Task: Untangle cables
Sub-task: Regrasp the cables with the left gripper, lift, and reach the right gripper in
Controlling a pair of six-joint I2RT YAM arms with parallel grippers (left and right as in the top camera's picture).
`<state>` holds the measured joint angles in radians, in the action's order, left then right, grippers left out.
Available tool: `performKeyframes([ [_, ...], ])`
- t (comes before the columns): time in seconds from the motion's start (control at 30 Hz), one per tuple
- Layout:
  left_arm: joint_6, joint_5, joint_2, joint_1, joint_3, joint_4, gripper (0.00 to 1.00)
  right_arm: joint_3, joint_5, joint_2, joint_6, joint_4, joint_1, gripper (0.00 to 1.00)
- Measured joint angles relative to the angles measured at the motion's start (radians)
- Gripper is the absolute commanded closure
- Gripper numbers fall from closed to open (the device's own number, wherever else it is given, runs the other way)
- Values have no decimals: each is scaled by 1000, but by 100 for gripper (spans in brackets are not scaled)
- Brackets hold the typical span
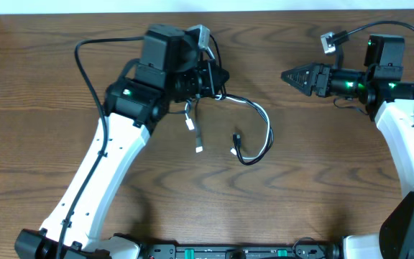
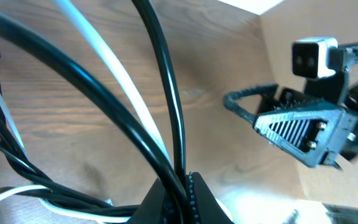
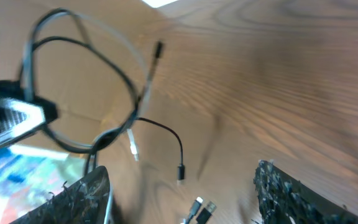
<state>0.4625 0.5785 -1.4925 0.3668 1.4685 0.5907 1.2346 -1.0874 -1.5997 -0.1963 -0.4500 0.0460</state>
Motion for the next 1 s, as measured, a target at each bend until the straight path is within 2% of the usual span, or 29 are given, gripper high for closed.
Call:
performKeyframes([
  [0.23,-34,124,0,-43,0,12,93,0,-58,0,69,-14,-109,31],
  [0.37,-44,150,0,-48,0,14,92,0,-68,0,145,-78,-191,40],
  [0.57,-45,184,0,-80,0,19,93,0,4,0,238,-200,-251,73],
  [0.63,-45,187,0,-91,0,23,92,0,42,0,254,-224,-254,72],
  [0.73,-45,190,0,-102,0,30,93,0,71,0,262,-227,-254,61],
  [0.93,-45,199,0,-117,0,37,93,0,48,0,274,-197,-253,56],
  [1.0,-45,201,0,-123,0,38,92,0,41,0,273,-198,-253,43],
])
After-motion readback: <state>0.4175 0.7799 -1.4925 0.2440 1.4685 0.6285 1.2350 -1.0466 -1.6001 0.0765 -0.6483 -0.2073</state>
